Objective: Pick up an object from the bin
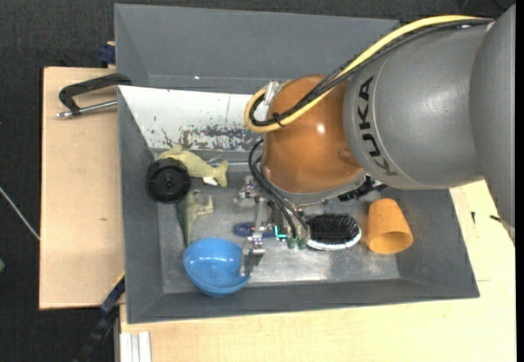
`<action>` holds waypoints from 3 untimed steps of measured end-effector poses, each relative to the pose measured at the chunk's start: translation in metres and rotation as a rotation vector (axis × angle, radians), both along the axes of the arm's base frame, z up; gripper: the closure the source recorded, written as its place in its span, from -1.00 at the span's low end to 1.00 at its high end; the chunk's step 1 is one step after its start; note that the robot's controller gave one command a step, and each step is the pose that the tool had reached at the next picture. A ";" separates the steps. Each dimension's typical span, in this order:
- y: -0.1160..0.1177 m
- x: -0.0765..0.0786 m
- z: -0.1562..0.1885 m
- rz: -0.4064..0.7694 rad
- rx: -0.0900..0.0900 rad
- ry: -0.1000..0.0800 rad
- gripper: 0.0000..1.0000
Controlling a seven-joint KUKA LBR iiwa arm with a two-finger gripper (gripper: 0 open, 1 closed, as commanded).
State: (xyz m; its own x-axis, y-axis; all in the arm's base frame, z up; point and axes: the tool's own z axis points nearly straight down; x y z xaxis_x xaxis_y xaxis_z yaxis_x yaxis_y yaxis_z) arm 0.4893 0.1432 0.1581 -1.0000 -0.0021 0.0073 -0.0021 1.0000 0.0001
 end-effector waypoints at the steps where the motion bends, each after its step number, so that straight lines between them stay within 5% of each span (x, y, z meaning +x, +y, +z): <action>1: -0.029 0.010 -0.083 0.031 0.000 -0.007 -1.00; 2: -0.025 0.014 -0.075 0.033 0.008 -0.022 1.00; 3: -0.014 0.075 -0.080 -0.073 0.006 -0.013 1.00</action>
Offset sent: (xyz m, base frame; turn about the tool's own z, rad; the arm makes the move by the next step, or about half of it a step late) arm 0.0097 -0.0289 -0.0808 -0.0326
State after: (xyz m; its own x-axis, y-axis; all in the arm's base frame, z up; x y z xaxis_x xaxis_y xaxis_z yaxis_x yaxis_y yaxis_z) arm 0.5644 0.1292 0.0778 -0.9975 0.0710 -0.0056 0.0710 0.9975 0.0069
